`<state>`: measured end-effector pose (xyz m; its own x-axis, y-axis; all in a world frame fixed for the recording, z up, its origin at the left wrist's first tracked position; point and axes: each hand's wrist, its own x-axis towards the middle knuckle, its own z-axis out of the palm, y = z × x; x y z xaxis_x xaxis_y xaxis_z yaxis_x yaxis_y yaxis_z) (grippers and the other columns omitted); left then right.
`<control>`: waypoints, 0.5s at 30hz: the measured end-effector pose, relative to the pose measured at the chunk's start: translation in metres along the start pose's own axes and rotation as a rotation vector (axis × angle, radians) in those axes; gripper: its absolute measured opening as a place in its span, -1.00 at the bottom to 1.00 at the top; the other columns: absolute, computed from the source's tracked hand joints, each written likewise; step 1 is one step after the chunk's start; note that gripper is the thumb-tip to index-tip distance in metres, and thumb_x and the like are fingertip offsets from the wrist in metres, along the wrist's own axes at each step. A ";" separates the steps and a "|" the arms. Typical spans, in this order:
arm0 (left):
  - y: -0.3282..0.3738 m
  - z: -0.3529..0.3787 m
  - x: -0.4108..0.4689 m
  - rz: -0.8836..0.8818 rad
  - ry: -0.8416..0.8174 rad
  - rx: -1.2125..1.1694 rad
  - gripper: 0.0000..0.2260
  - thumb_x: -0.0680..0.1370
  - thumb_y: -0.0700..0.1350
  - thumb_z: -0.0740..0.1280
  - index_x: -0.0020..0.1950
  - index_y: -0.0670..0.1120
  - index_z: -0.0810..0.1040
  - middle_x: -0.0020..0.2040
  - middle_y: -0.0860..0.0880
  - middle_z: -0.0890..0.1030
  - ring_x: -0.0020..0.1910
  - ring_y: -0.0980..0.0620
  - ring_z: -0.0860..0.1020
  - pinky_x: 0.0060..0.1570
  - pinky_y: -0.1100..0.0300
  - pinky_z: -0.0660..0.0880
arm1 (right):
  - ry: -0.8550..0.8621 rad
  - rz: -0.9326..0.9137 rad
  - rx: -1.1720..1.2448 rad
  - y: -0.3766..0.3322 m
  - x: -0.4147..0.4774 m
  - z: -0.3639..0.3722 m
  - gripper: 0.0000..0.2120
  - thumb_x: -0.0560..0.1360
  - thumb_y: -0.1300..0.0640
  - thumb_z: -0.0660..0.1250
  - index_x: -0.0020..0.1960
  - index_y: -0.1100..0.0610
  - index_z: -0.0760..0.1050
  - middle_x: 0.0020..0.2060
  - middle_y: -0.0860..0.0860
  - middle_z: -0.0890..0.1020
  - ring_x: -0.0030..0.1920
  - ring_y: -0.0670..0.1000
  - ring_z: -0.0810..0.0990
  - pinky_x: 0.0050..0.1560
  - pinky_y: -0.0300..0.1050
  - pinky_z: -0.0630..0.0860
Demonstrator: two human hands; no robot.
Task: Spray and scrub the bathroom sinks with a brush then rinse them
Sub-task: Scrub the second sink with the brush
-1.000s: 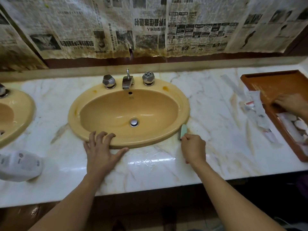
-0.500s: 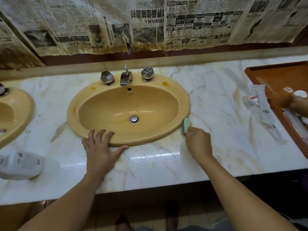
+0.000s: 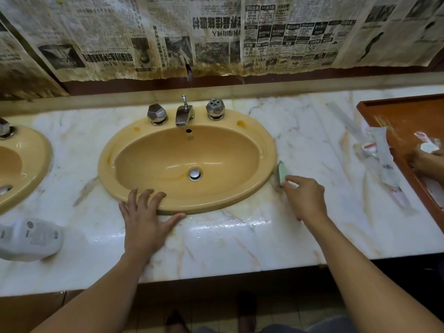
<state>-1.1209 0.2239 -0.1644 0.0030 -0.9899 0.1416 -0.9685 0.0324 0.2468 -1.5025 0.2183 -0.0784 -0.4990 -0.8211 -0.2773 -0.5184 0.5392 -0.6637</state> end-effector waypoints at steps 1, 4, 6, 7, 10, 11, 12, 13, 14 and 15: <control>0.000 0.000 0.000 0.001 0.000 -0.003 -0.26 0.41 0.57 0.16 0.32 0.06 0.53 0.41 -0.05 0.44 0.56 -0.21 0.17 0.49 -0.38 0.06 | 0.008 -0.009 -0.012 0.005 -0.004 -0.004 -0.72 0.60 0.00 0.32 0.27 0.00 0.65 0.05 0.02 0.64 -0.25 0.12 0.65 -0.46 -0.10 0.56; -0.001 0.001 0.000 0.007 0.002 -0.012 -0.27 0.42 0.57 0.18 0.32 0.06 0.54 0.41 -0.05 0.44 0.56 -0.21 0.18 0.49 -0.38 0.05 | -0.005 -0.006 -0.089 0.029 -0.024 -0.006 -0.66 0.61 -0.03 0.30 0.33 0.02 0.61 0.19 0.10 0.65 -0.05 0.17 0.67 -0.17 0.11 0.68; -0.001 0.001 0.000 0.006 -0.001 -0.014 -0.28 0.41 0.56 0.19 0.33 0.07 0.53 0.41 -0.04 0.43 0.56 -0.19 0.17 0.50 -0.37 0.04 | 0.003 0.015 -0.123 0.041 -0.033 -0.004 -0.64 0.63 -0.01 0.27 0.38 0.06 0.58 0.22 0.15 0.63 0.04 0.20 0.64 -0.05 0.16 0.67; -0.001 0.002 0.000 0.007 0.000 -0.015 -0.28 0.41 0.56 0.20 0.33 0.07 0.53 0.41 -0.04 0.43 0.56 -0.19 0.16 0.50 -0.37 0.03 | 0.011 0.014 -0.121 0.041 -0.032 -0.003 -0.64 0.64 0.02 0.26 0.39 0.08 0.57 0.22 0.17 0.63 0.08 0.22 0.63 -0.01 0.16 0.66; -0.001 0.002 0.001 0.013 0.007 -0.015 -0.28 0.41 0.55 0.21 0.32 0.06 0.54 0.41 -0.04 0.44 0.56 -0.20 0.17 0.49 -0.37 0.03 | 0.012 -0.012 -0.079 0.023 -0.015 0.005 -0.69 0.65 0.11 0.27 0.32 0.19 0.60 0.15 0.22 0.66 0.14 0.26 0.60 0.05 0.02 0.60; -0.001 0.002 0.001 0.012 0.008 -0.016 -0.28 0.41 0.55 0.21 0.32 0.05 0.54 0.41 -0.04 0.44 0.56 -0.20 0.17 0.50 -0.37 0.03 | 0.007 -0.007 -0.050 0.013 -0.006 0.009 -0.71 0.63 0.13 0.29 0.27 0.21 0.63 0.11 0.22 0.67 0.13 0.26 0.60 0.05 0.05 0.61; 0.000 0.002 0.001 0.011 0.009 -0.017 -0.28 0.41 0.55 0.21 0.32 0.05 0.54 0.41 -0.04 0.44 0.56 -0.20 0.17 0.50 -0.37 0.03 | 0.003 0.007 -0.019 0.004 0.003 0.013 -0.73 0.62 0.14 0.29 0.22 0.23 0.65 0.07 0.22 0.68 0.10 0.26 0.61 0.03 0.10 0.63; 0.000 0.002 0.000 0.009 0.010 -0.019 -0.28 0.41 0.55 0.21 0.31 0.05 0.54 0.41 -0.04 0.44 0.56 -0.20 0.17 0.50 -0.37 0.04 | 0.006 0.023 0.005 -0.005 0.012 0.016 -0.73 0.60 0.15 0.29 0.17 0.25 0.65 0.04 0.23 0.69 0.06 0.27 0.62 -0.01 0.15 0.64; 0.000 0.002 0.000 0.008 0.013 -0.021 -0.28 0.41 0.55 0.21 0.31 0.05 0.55 0.40 -0.04 0.44 0.56 -0.20 0.17 0.49 -0.37 0.04 | 0.015 0.038 0.016 -0.013 0.020 0.019 -0.74 0.58 0.16 0.28 0.13 0.29 0.65 0.01 0.26 0.68 0.02 0.29 0.63 -0.05 0.18 0.64; 0.000 0.002 0.000 0.009 0.016 -0.023 -0.27 0.40 0.56 0.21 0.31 0.05 0.55 0.40 -0.04 0.45 0.56 -0.21 0.18 0.49 -0.37 0.05 | 0.025 0.051 0.024 -0.019 0.027 0.021 -0.74 0.57 0.18 0.26 0.08 0.32 0.64 -0.01 0.26 0.67 -0.04 0.30 0.63 -0.11 0.20 0.65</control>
<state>-1.1210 0.2235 -0.1662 -0.0013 -0.9872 0.1594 -0.9626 0.0445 0.2673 -1.4918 0.1824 -0.0876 -0.5417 -0.7877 -0.2934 -0.4752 0.5749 -0.6661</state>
